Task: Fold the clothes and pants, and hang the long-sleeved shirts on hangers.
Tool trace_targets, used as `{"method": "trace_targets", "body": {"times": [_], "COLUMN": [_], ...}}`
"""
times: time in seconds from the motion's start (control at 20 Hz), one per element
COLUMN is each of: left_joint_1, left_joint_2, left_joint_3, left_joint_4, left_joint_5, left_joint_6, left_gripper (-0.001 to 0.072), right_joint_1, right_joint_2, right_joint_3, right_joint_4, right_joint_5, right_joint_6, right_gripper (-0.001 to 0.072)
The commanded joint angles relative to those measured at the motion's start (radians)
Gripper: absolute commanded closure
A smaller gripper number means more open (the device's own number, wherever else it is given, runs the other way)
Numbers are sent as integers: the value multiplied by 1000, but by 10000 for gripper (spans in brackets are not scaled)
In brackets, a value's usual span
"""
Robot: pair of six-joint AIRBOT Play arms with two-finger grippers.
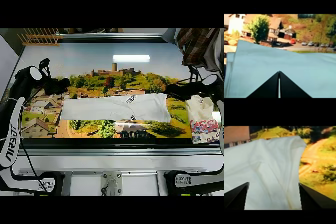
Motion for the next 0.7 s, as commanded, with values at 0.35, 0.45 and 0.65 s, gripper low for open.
{"method": "trace_targets", "body": {"times": [0.35,0.45,0.65], "left_joint_1": [-227,-252,-266], "left_joint_2": [59,59,59], "left_joint_3": [8,8,8], "left_joint_4": [0,0,-1], "left_joint_5": [-2,21,37], "left_joint_6": [29,29,29], "left_gripper": [702,702,702], "right_joint_1": [-157,-125,-38], "right_joint_2": [-263,-282,-286], "right_joint_3": [7,6,6], "right_joint_4": [203,283,319], "right_joint_5": [211,239,256], "right_joint_6": [-130,-154,-155], "right_gripper": [1,1,2]}}
